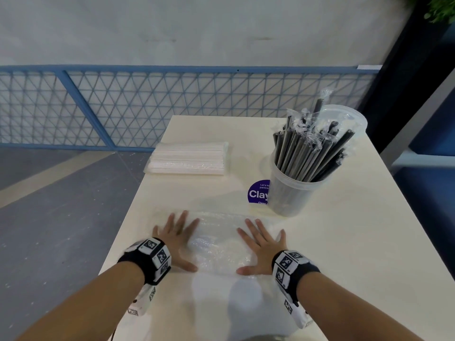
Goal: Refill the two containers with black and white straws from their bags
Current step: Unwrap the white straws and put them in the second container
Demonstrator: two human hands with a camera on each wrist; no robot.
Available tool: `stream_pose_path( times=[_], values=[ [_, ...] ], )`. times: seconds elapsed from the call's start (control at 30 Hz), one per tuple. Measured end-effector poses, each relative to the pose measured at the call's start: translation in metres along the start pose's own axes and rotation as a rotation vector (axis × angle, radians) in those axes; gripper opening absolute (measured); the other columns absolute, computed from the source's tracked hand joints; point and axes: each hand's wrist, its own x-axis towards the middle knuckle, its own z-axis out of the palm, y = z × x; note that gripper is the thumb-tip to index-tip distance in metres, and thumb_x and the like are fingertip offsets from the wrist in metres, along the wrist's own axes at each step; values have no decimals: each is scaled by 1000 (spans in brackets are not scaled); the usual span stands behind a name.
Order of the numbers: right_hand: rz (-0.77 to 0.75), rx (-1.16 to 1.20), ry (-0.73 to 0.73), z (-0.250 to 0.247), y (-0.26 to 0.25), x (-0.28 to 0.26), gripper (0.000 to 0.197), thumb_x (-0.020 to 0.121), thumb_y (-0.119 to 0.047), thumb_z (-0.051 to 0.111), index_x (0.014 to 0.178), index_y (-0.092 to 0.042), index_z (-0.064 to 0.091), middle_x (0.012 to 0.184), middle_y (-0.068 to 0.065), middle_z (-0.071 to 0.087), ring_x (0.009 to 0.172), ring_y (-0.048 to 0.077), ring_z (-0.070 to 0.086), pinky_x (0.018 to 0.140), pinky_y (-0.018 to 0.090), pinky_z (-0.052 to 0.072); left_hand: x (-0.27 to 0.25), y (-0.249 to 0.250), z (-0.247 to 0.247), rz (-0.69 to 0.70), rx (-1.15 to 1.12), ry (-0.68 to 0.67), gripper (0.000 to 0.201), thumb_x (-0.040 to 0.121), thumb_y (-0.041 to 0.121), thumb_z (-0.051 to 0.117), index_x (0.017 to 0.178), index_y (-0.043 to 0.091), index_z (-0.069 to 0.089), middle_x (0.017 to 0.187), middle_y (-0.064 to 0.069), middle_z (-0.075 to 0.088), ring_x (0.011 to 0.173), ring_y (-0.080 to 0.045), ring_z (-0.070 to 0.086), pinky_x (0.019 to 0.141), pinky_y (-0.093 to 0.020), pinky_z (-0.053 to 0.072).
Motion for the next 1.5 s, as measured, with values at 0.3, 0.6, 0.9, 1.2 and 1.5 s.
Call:
stream_pose_path(
  times=[0.3, 0.6, 0.9, 1.2, 1.5],
  values=[
    [3, 24, 28, -2, 19, -12, 137, 31, -95, 27, 141, -33, -26, 138, -9, -46, 139, 15, -31, 105, 69, -7, -14, -16, -3, -103, 49, -32, 144, 31, 94, 45, 133, 34, -37, 144, -5, -42, 136, -30, -33, 108, -64, -11],
    [6, 817, 1359, -60, 37, -97, 43, 69, -22, 79, 93, -19, 44, 83, -2, 50, 77, 5, 52, 75, 7, 38, -49, 51, -100, 170, 53, 386, 141, 36, 90, 47, 123, 31, -47, 145, -1, -42, 134, -24, -36, 111, -54, -8],
    [-50, 1042, 1148, -140, 110, -87, 135, 50, -46, 80, 147, -19, -11, 157, 2, 5, 142, 8, 10, 119, 37, 15, 3, 156, -201, 364, -772, 402, 127, 62, 36, 82, 146, 14, -9, 156, -7, 13, 143, -18, 17, 105, -20, 18],
    [-338, 1052, 1052, -151, 100, -68, 105, 57, -20, 87, 134, -49, 22, 133, -8, 50, 125, 3, 47, 107, 24, 38, 52, 187, -189, 527, -919, 514, 137, 21, 66, 82, 138, 26, 24, 134, 4, 53, 133, -19, 41, 112, -59, 19],
    [-345, 1045, 1272, -180, 91, -85, 80, 62, -24, 82, 129, -20, 38, 123, -4, 53, 114, -5, 50, 96, 9, 38, 15, 192, -219, 761, -1130, 724, 104, 41, 31, 83, 129, 13, 32, 112, 12, 54, 103, 8, 56, 90, -16, 48]
  ],
)
